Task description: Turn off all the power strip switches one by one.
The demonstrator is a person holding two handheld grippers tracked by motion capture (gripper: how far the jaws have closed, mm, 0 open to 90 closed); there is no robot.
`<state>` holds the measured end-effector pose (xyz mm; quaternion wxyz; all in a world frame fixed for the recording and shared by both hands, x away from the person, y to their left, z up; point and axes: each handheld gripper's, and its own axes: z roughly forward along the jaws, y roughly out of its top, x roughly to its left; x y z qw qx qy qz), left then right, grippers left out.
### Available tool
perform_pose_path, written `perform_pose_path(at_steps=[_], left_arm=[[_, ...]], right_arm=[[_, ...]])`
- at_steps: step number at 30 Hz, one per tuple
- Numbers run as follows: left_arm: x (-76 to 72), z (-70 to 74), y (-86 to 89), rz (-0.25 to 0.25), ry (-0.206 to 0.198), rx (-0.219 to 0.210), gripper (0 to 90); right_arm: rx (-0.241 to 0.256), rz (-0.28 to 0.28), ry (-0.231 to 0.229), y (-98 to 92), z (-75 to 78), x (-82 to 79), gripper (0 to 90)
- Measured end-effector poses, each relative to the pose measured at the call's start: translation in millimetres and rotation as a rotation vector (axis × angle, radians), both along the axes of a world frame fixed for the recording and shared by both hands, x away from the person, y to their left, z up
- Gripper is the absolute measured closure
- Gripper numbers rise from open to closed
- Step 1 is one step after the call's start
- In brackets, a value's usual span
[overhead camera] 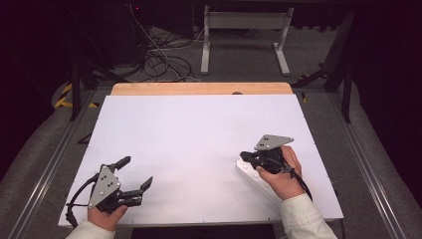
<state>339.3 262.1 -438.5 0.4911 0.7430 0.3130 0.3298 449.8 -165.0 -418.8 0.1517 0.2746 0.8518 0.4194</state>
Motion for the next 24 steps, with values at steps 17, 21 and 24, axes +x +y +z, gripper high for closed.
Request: perform_pose_path(at_steps=[17,21,24], left_arm=[[-1.2,0.5,1.4,0.004,0.001,-0.005,12.8],[-1.0,0.5,1.8,0.004,0.001,-0.004,12.6],[-0.9,0.3,1.6,0.003,0.003,-0.003,12.3]], right_arm=[[0.162,-0.070,-0.133,-30.0,24.3,-20.5,22.1],[0.204,-0.094,-0.160,-44.2,26.7,-25.9,19.2],[0.206,-0.117,-0.185,-55.2,22.5,-29.4,17.3]])
